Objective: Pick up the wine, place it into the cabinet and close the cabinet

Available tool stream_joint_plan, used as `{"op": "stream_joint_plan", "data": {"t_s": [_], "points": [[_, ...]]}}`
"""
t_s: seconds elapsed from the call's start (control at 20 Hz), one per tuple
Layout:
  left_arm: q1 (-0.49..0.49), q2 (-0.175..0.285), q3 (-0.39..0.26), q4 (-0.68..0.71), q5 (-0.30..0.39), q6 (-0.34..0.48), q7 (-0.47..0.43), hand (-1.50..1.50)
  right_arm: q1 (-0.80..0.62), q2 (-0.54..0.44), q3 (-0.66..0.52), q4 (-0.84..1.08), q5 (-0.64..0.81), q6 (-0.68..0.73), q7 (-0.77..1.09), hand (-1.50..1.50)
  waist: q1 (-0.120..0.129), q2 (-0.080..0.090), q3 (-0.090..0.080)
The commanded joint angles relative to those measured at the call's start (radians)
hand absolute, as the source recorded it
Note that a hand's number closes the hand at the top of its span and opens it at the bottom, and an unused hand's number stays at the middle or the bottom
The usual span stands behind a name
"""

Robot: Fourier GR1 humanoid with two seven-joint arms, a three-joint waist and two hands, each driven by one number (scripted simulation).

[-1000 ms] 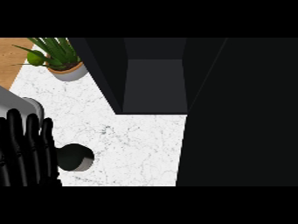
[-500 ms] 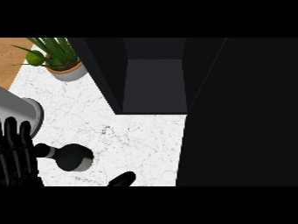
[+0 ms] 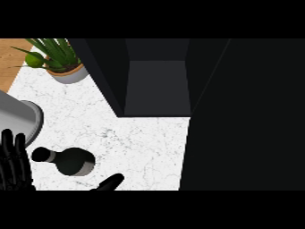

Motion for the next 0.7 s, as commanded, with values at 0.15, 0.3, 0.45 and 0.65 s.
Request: {"op": "stream_joint_plan", "data": {"t_s": [0.15, 0.3, 0.45, 0.65], "points": [[0.051, 0.107, 0.037, -0.049, 0.312, 0.118, -0.065, -1.50, 0.037, -0.003, 0.024, -0.099, -0.029, 0.001, 0.047, -1.50, -0.002, 0.001, -0.002], [0.051, 0.147, 0.053, 0.024, 0.439, 0.164, -0.164, -1.50, -0.022, 0.004, 0.017, -0.069, -0.018, -0.011, 0.048, -1.50, 0.001, 0.003, -0.003], [0.085, 0.147, 0.033, 0.038, 0.536, 0.208, -0.301, -1.50, 0.022, -0.030, -0.035, -0.125, -0.087, 0.019, 0.062, -1.50, 0.000, 0.001, -0.002], [0.159, 0.161, 0.057, 0.067, 0.707, 0.192, -0.502, -1.50, 0.009, -0.027, -0.050, -0.099, -0.071, 0.011, 0.046, -1.50, 0.008, 0.000, -0.002]]}}
